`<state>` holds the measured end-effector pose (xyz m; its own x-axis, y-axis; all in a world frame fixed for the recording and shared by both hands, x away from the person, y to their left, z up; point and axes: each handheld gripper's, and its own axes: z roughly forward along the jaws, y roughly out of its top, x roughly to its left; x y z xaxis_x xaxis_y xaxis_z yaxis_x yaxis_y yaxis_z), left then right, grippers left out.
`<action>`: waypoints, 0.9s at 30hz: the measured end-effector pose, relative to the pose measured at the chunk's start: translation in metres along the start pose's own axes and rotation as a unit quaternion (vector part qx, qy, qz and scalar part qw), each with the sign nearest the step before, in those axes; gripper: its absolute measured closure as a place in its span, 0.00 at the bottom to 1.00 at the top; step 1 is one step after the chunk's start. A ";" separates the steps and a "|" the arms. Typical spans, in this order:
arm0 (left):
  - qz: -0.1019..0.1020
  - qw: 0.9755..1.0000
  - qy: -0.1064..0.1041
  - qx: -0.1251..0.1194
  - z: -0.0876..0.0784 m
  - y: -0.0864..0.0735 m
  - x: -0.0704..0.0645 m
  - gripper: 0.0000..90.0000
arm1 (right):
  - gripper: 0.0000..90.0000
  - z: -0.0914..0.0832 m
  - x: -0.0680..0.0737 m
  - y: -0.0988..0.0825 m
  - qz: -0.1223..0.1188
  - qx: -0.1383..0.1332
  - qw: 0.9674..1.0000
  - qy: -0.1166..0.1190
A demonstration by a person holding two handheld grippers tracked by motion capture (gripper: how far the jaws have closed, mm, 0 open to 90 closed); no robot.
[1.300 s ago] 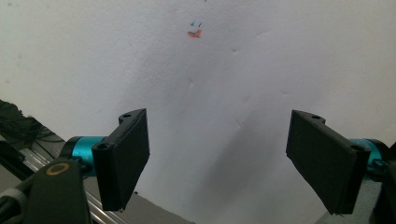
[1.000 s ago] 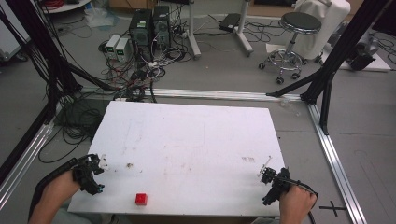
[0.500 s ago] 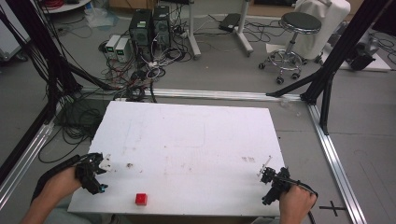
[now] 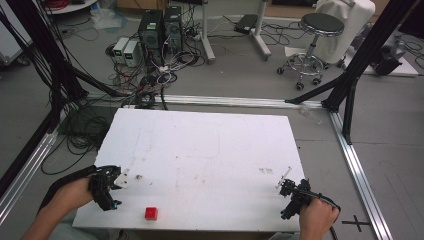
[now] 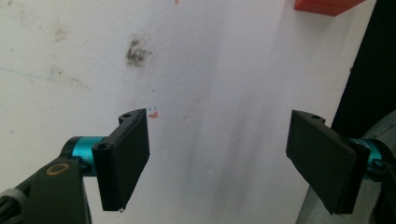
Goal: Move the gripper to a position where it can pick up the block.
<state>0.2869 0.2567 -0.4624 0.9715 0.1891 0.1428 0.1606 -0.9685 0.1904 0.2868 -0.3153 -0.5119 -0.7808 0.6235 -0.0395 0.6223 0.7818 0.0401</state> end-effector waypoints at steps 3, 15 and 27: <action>0.019 1.000 -0.003 0.006 -0.002 0.008 -0.003 0.24 | 0.03 0.000 0.000 0.000 0.000 0.000 1.000 0.000; 0.052 0.998 -0.017 0.020 0.002 0.033 -0.010 0.24 | 0.04 -0.001 0.000 0.000 -0.002 -0.002 1.000 0.002; 0.085 0.995 -0.032 0.033 0.010 0.058 -0.024 0.24 | 0.03 -0.001 0.000 0.001 -0.003 -0.004 1.000 0.001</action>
<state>0.2747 0.1943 -0.4648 0.9943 0.0121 0.1059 0.0010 -0.9945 0.1044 0.2877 -0.3145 -0.5111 -0.7851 0.6182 -0.0383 0.6166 0.7859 0.0468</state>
